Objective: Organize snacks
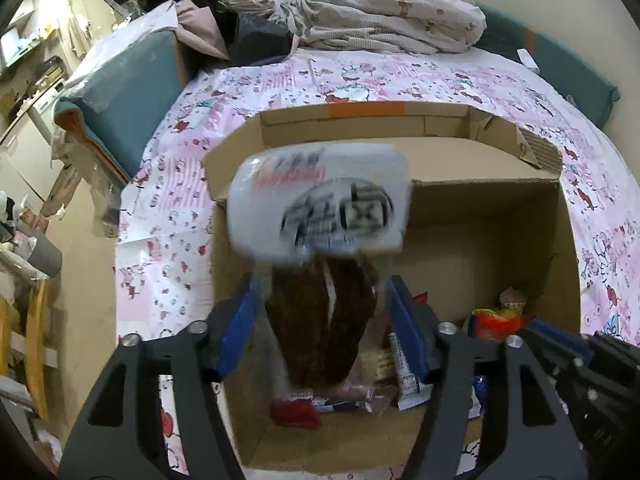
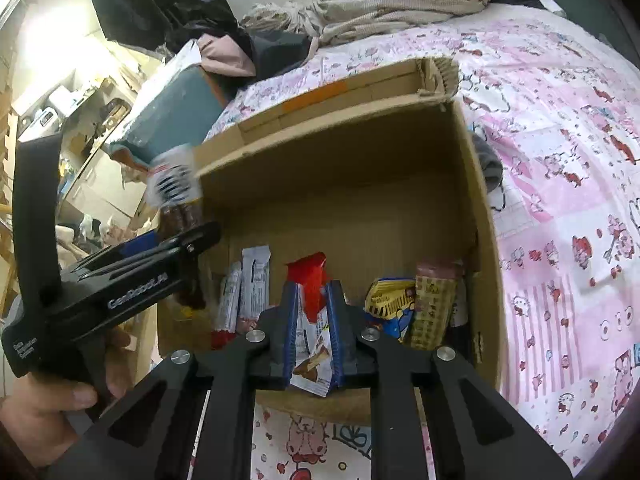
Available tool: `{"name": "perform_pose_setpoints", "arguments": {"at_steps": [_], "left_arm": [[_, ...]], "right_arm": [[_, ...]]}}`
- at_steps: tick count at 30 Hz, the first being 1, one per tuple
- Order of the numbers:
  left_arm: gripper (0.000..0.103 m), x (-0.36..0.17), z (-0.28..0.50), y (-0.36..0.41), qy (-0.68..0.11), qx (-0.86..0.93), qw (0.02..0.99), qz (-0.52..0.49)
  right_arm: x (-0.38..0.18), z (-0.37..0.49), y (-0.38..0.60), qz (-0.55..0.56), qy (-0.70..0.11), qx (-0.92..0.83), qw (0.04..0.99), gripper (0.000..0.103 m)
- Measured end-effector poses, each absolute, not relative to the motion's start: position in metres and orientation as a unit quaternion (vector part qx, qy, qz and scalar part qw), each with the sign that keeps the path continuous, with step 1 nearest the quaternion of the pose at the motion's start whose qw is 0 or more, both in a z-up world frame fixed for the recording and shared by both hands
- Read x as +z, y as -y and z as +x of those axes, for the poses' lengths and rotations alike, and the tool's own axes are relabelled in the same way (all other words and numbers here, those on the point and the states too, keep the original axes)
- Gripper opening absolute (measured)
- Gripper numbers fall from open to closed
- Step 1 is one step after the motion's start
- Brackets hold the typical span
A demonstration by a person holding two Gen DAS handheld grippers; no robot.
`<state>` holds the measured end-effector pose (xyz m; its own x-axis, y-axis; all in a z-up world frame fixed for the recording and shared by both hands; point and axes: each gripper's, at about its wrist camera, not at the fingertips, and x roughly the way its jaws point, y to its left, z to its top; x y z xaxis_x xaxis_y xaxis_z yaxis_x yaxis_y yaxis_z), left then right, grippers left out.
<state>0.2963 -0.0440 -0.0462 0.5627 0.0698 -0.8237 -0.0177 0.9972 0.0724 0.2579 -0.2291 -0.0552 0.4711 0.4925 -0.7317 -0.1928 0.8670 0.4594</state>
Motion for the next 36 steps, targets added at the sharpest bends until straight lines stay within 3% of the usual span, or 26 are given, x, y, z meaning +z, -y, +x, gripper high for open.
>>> {"name": "perform_pose_setpoints", "arguments": {"at_steps": [2,3,4,5,6,7,22,24,26,36], "left_arm": [[0.085,-0.039,0.292,0.043,-0.464,0.024,0.885,0.022],[0.087,-0.033,0.288,0.042,-0.459,0.023,0.888,0.021],[0.087,-0.029,0.284,0.043,-0.453,0.027,0.891,0.026],[0.087,-0.024,0.280,0.044,-0.447,0.030,0.894,0.034],[0.087,-0.020,0.277,0.045,-0.442,0.029,0.895,0.042],[0.087,-0.017,0.274,0.045,-0.440,0.026,0.897,0.044],[0.087,0.026,0.183,0.021,-0.367,0.029,0.929,0.037],[0.090,0.026,0.167,0.015,-0.363,0.031,0.931,0.023],[0.099,0.024,0.155,0.010,-0.364,0.037,0.931,0.013],[0.103,0.006,0.101,-0.008,-0.376,0.042,0.925,-0.039]], "right_arm": [[-0.051,0.257,0.231,0.158,-0.470,0.200,0.845,0.023],[-0.050,0.256,0.232,0.157,-0.469,0.198,0.846,0.027],[-0.048,0.255,0.234,0.158,-0.467,0.197,0.847,0.049],[-0.045,0.253,0.236,0.161,-0.461,0.192,0.851,0.084],[-0.041,0.250,0.239,0.165,-0.451,0.187,0.857,0.095],[-0.037,0.246,0.241,0.168,-0.439,0.182,0.864,0.098],[0.013,0.173,0.258,0.126,-0.377,0.166,0.903,0.098],[0.015,0.160,0.256,0.120,-0.375,0.164,0.904,0.098],[0.016,0.150,0.256,0.122,-0.373,0.167,0.904,0.099],[0.017,0.102,0.245,0.082,-0.345,0.131,0.926,0.103]]}}
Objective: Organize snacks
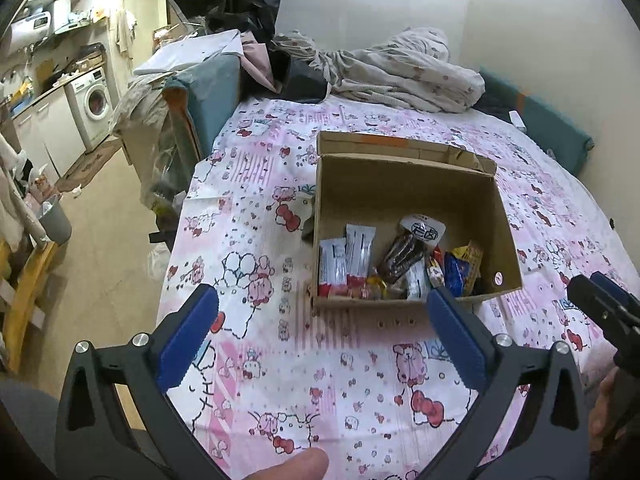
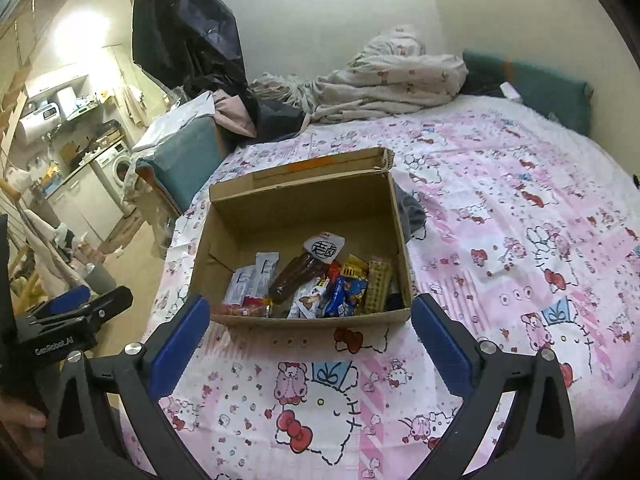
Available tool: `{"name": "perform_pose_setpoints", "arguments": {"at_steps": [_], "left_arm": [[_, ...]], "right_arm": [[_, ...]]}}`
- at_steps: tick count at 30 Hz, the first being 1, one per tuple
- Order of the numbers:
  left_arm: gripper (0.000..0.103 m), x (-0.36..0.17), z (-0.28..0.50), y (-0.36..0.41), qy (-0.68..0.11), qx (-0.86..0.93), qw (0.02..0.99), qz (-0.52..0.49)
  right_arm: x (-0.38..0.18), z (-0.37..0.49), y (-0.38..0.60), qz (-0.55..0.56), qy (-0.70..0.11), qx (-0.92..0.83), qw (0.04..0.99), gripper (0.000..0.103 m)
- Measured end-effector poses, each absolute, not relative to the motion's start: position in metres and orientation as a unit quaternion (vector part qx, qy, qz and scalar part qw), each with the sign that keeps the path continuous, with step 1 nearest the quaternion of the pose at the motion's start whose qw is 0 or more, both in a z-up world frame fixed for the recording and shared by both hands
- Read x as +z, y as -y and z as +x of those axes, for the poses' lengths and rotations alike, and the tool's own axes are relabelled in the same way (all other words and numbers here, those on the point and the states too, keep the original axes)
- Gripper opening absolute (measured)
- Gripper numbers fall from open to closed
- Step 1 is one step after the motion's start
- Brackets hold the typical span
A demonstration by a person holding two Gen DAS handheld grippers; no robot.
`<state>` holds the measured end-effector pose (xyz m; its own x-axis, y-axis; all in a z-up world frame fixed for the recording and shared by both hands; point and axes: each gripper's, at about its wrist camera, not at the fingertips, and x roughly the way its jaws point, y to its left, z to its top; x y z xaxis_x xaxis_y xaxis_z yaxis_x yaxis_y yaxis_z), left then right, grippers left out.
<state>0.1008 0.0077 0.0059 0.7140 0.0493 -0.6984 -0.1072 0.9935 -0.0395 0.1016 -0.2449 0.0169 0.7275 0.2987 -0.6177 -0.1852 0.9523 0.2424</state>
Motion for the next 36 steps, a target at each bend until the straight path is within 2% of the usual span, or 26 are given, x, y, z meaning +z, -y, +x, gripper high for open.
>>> {"name": "perform_pose_setpoints", "arguments": {"at_steps": [10,36], "left_arm": [[0.103,-0.004,0.087,-0.005,-0.368,0.036,0.929,-0.019],[0.103,-0.004,0.091,-0.008,-0.369,0.035,0.928,-0.044]], "right_arm": [[0.007,0.100,0.231,0.054,-0.341,0.106,0.933,0.103],[0.005,0.101,0.223,0.036,-0.335,0.104,0.936,0.103]]}}
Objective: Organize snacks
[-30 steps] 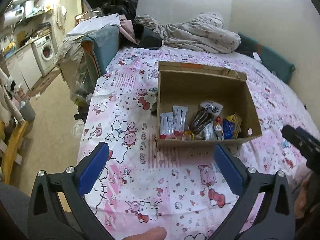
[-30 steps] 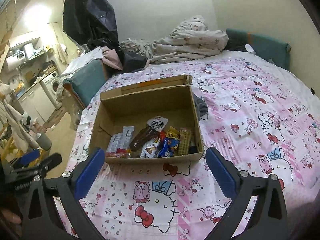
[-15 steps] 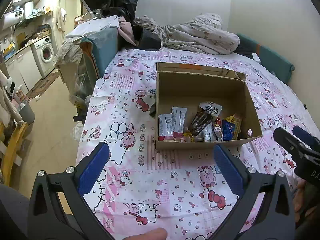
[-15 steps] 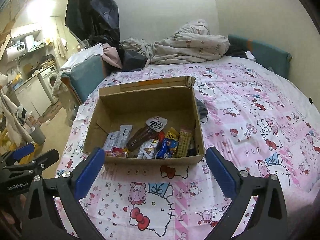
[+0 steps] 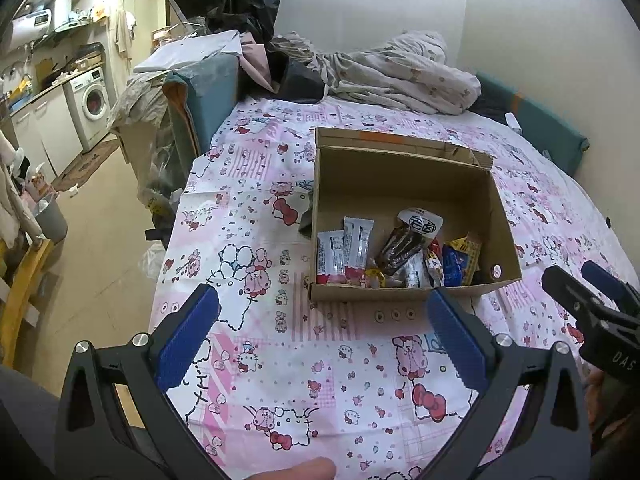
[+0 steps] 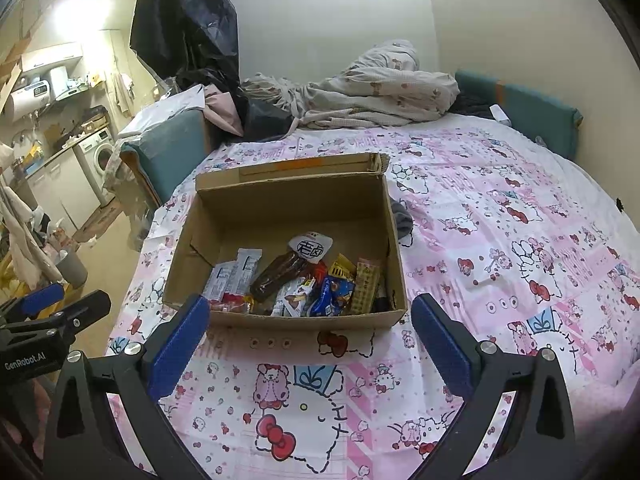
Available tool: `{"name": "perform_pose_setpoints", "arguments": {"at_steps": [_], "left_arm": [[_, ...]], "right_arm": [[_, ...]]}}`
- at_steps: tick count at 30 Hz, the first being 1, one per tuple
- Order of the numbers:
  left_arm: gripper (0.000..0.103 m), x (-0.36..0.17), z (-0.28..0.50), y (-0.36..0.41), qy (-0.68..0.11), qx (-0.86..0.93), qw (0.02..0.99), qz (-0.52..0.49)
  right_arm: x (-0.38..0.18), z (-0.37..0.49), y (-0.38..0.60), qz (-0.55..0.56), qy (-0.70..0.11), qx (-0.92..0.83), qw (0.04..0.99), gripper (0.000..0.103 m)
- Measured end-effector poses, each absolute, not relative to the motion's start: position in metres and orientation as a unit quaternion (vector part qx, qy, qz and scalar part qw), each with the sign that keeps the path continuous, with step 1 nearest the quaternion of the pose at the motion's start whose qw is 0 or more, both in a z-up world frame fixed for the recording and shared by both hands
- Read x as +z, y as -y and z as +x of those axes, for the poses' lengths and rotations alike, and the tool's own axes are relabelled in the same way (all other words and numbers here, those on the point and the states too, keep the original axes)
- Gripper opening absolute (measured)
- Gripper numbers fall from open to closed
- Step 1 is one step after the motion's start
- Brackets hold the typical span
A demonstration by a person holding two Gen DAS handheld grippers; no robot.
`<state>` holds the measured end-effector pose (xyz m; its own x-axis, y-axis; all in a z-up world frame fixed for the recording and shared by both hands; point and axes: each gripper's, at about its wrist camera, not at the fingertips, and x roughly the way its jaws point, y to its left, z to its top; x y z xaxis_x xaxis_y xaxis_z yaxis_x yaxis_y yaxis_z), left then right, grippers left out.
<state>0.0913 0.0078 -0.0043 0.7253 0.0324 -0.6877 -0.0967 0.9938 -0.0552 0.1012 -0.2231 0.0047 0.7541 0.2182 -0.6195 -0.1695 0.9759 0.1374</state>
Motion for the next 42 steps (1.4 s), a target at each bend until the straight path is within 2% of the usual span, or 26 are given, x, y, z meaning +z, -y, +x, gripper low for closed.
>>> {"name": "perform_pose_setpoints", "arguments": {"at_steps": [42], "left_arm": [[0.103,-0.0062,0.0918,-0.0060,-0.371,0.032,0.927,-0.041]], "right_arm": [[0.0044,0.1016,0.2237,0.038,-0.335,0.102,0.936,0.103]]}}
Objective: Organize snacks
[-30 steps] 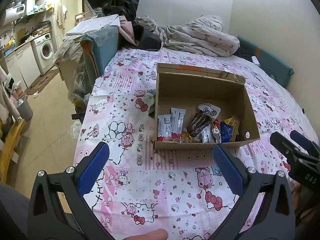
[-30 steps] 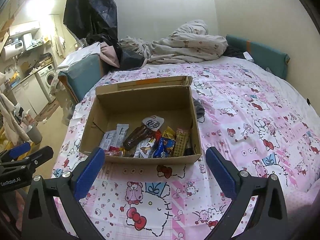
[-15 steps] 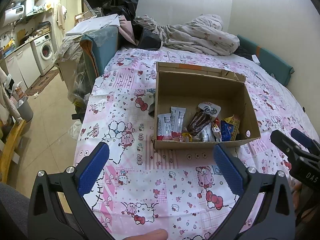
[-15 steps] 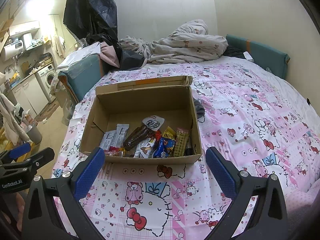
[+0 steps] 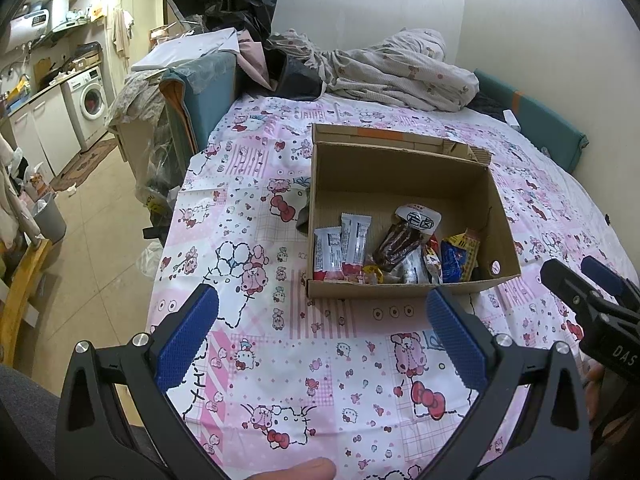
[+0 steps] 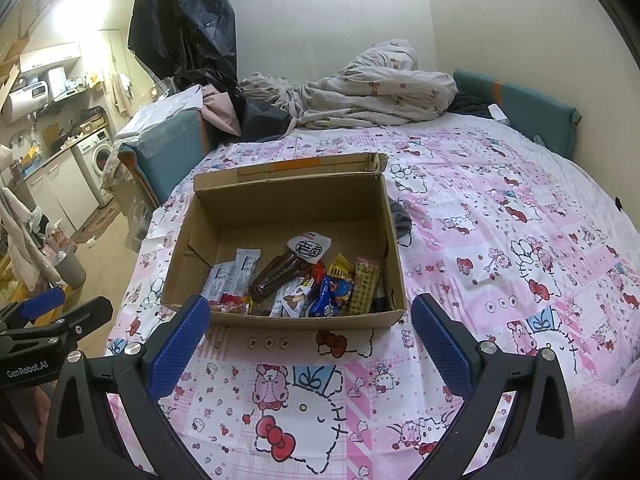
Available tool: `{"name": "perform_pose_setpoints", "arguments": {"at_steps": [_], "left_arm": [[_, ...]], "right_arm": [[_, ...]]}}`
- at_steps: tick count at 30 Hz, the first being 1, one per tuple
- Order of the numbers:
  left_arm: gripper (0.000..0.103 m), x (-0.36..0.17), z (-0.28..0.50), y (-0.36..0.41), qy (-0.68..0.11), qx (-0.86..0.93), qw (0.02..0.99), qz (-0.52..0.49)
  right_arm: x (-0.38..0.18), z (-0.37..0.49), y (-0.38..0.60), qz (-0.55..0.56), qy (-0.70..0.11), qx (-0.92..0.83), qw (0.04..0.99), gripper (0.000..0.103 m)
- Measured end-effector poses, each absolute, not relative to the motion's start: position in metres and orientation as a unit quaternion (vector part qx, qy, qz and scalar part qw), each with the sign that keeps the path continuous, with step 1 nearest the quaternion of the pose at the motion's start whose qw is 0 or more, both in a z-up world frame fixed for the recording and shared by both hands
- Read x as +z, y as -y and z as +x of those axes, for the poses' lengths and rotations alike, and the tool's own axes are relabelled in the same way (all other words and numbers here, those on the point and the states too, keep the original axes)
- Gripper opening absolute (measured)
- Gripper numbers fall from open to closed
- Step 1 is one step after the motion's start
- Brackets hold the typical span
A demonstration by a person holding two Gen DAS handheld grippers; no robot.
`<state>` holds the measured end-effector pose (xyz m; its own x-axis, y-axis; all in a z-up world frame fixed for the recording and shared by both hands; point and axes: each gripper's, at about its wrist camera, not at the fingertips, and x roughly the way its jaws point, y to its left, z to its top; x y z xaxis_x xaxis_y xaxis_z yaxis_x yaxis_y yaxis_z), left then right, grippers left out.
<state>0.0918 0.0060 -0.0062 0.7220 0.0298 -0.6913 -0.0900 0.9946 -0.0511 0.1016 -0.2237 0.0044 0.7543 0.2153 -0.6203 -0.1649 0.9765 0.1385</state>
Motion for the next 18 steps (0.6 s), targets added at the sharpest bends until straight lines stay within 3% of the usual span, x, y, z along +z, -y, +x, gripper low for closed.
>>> {"name": "perform_pose_setpoints", "arguments": {"at_steps": [18], "left_arm": [[0.103,-0.0082,0.0917,-0.0042,-0.372,0.024,0.927,-0.046]], "right_arm": [[0.0077,0.1018,0.2218,0.038,-0.333,0.102,0.936,0.103]]}}
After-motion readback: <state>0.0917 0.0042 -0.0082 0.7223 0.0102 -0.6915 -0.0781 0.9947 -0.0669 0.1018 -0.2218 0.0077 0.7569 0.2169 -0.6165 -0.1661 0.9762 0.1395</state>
